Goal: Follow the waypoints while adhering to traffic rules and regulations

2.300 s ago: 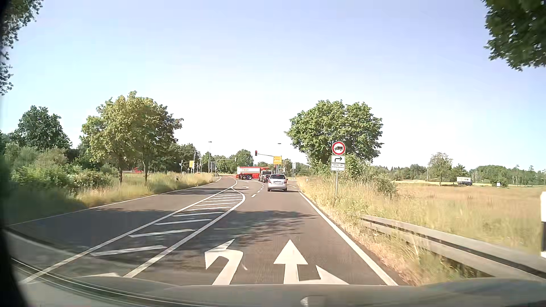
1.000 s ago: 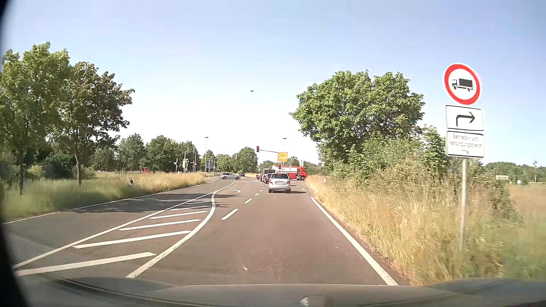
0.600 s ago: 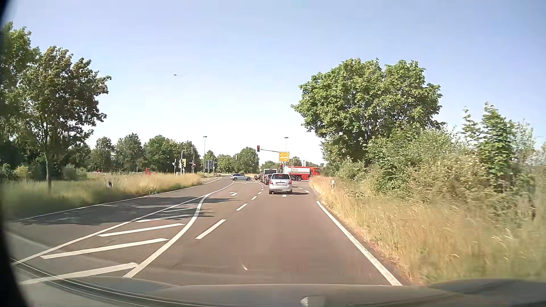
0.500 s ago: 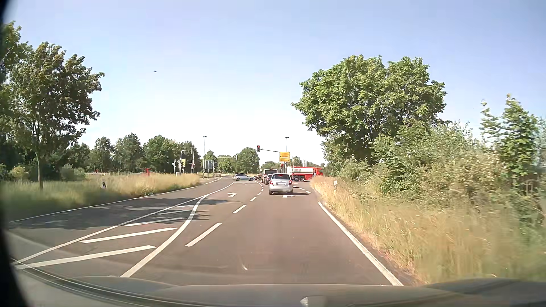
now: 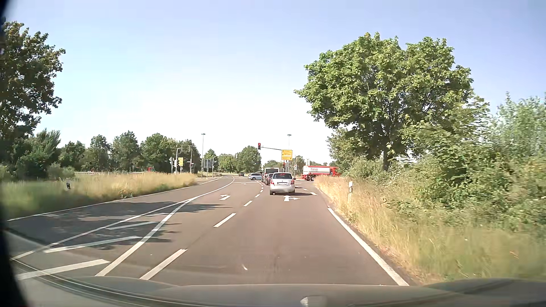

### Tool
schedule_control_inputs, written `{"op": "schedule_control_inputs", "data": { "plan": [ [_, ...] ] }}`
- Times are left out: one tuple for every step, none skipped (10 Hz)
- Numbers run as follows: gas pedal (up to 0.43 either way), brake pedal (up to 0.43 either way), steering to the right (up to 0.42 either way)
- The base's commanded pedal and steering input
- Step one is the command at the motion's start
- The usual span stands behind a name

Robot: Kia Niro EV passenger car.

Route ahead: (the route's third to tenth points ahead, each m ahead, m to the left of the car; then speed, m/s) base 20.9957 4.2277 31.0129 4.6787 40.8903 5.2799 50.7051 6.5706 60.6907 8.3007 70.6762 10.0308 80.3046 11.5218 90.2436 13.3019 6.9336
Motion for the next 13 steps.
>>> {"op": "schedule_control_inputs", "data": {
  "plan": [
    [0.0, 0.238, -0.004],
    [0.0, 0.238, -0.001],
    [0.0, 0.232, 0.0],
    [0.0, 0.232, 0.0],
    [0.0, 0.226, 0.0],
    [0.0, 0.226, 0.0],
    [0.0, 0.226, 0.0],
    [0.0, 0.22, 0.0],
    [0.0, 0.22, 0.0],
    [0.0, 0.213, 0.0],
    [0.0, 0.207, -0.001],
    [0.0, 0.201, 0.0],
    [0.0, 0.195, -0.001]
  ]
}}
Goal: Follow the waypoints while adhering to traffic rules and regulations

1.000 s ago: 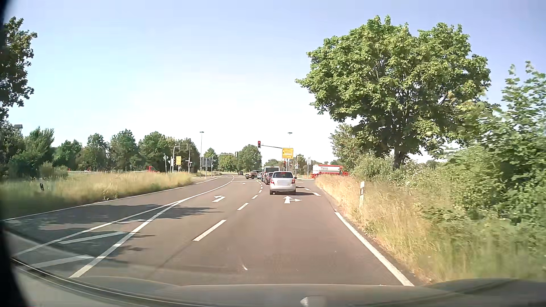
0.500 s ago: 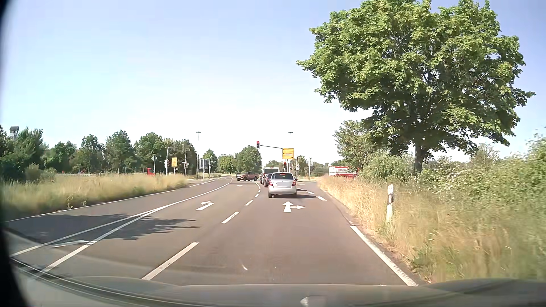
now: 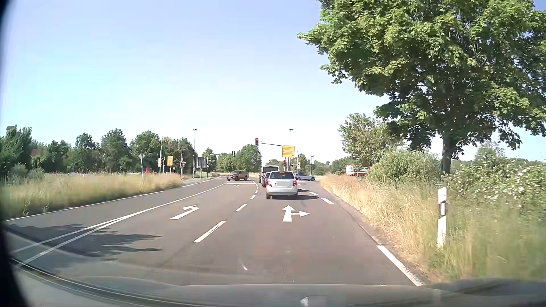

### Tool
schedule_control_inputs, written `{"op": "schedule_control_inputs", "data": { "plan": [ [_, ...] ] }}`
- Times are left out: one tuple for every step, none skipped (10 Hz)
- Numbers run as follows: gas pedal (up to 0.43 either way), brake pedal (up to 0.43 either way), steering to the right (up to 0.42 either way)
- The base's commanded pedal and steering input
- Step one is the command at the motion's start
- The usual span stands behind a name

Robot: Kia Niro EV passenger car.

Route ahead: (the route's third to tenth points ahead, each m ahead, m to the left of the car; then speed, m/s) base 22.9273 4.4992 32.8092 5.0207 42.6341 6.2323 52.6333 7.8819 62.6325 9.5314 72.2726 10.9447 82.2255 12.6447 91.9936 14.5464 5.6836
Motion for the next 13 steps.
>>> {"op": "schedule_control_inputs", "data": {
  "plan": [
    [0.0, 0.201, -0.003],
    [0.0, 0.195, -0.004],
    [0.0, 0.201, -0.005],
    [0.0, 0.201, -0.005],
    [0.0, 0.201, -0.006],
    [0.0, 0.201, -0.008],
    [0.0, 0.201, -0.011],
    [0.0, 0.201, -0.012],
    [0.0, 0.207, -0.012],
    [0.0, 0.207, -0.012],
    [0.0, 0.207, -0.013],
    [0.0, 0.213, -0.012],
    [0.0, 0.22, -0.013]
  ]
}}
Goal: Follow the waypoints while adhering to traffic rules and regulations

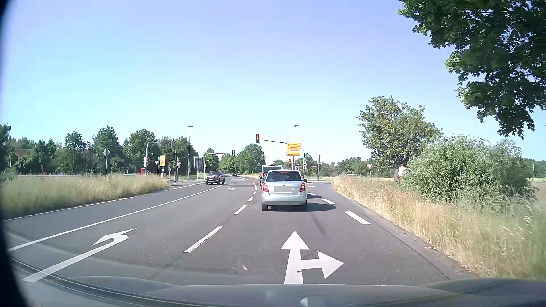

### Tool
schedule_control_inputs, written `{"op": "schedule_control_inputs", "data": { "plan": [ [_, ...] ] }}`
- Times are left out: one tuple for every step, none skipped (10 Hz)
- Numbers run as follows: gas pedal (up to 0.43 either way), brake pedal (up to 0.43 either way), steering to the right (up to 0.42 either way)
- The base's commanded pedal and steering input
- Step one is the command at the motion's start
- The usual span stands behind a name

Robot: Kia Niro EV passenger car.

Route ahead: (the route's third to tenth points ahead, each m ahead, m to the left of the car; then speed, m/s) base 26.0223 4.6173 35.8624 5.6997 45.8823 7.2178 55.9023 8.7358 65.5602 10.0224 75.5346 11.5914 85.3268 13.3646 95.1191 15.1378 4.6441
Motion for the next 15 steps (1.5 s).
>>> {"op": "schedule_control_inputs", "data": {
  "plan": [
    [0.0, 0.226, -0.013],
    [0.0, 0.238, -0.012],
    [0.0, 0.25, -0.011],
    [0.0, 0.25, -0.01],
    [0.0, 0.25, -0.01],
    [0.0, 0.256, -0.01],
    [0.0, 0.256, -0.01],
    [0.0, 0.256, -0.009],
    [0.0, 0.256, -0.009],
    [0.0, 0.256, -0.008],
    [0.0, 0.262, -0.007],
    [0.0, 0.262, -0.008],
    [0.0, 0.268, -0.008],
    [0.0, 0.268, -0.008],
    [0.0, 0.268, -0.006]
  ]
}}
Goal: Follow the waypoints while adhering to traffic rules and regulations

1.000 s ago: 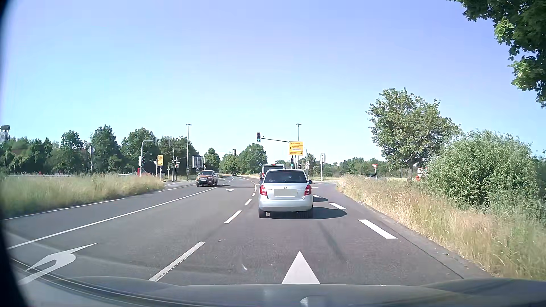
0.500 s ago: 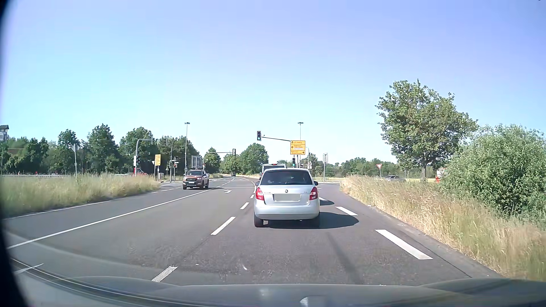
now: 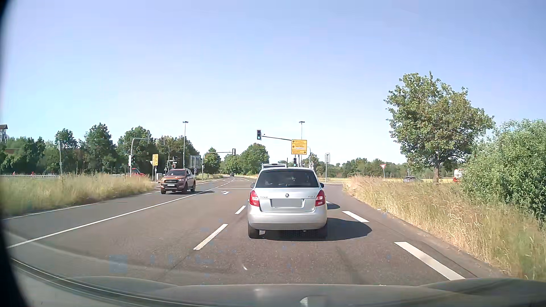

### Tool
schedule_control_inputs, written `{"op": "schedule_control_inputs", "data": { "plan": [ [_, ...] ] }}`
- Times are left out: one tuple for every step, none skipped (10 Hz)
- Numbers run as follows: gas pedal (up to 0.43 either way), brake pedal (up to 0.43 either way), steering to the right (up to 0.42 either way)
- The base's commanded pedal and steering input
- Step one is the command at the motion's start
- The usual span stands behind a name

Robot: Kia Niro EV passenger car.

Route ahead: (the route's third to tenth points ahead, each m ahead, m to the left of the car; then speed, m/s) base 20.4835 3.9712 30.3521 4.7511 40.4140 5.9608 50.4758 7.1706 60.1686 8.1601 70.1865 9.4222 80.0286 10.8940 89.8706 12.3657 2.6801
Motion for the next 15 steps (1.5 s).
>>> {"op": "schedule_control_inputs", "data": {
  "plan": [
    [0.0, 0.268, -0.006],
    [0.0, 0.268, -0.006],
    [0.0, 0.268, -0.006],
    [0.0, 0.268, -0.006],
    [0.0, 0.274, -0.006],
    [0.0, 0.274, -0.006],
    [0.0, 0.274, -0.006],
    [0.0, 0.274, -0.006],
    [0.0, 0.274, -0.006],
    [0.0, 0.274, -0.006],
    [0.0, 0.274, -0.006],
    [0.0, 0.274, -0.006],
    [0.0, 0.274, -0.006],
    [0.0, 0.274, -0.006],
    [0.0, 0.274, -0.006]
  ]
}}
